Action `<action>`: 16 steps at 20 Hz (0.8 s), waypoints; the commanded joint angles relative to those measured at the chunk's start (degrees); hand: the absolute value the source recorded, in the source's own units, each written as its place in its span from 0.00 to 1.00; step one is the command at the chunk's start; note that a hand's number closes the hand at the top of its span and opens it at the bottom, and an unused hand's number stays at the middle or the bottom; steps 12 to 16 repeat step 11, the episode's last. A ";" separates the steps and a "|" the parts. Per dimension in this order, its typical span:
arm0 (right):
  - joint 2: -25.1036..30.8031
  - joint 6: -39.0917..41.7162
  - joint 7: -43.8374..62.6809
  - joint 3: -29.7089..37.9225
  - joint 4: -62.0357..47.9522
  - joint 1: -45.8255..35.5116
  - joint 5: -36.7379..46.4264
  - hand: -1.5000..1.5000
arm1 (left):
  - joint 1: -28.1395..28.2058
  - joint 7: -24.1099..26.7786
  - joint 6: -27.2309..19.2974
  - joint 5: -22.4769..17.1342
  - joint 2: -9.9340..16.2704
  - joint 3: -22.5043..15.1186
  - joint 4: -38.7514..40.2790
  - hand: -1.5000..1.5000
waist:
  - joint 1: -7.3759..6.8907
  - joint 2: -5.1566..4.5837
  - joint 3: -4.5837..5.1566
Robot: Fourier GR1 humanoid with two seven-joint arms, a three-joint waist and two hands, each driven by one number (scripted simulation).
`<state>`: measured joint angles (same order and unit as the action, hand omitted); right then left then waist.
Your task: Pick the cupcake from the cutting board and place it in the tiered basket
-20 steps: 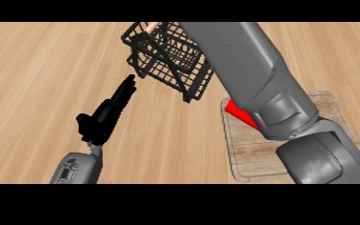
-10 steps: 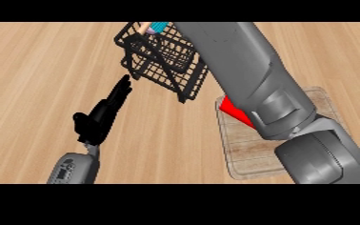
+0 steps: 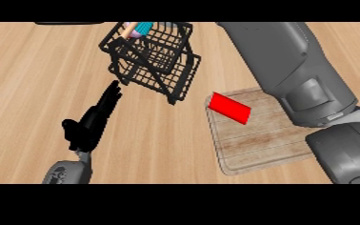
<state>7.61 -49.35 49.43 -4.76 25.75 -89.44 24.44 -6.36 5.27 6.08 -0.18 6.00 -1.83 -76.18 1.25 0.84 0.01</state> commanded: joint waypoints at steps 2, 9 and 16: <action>4.81 -5.31 1.43 0.79 9.82 5.21 0.49 0.00 | 2.55 1.35 0.50 -1.25 1.93 2.43 -0.68 0.50 | 2.54 1.05 -0.13; 12.22 1.97 -0.52 1.01 28.06 21.49 -2.83 0.00 | 5.25 -1.22 -0.79 -1.36 1.49 2.40 -3.81 0.50 | 5.37 1.96 -0.28; 14.31 5.72 1.93 0.70 33.58 23.67 -4.24 0.00 | 5.32 0.55 -0.12 -2.01 1.30 2.96 -1.82 0.50 | 6.35 1.97 -0.15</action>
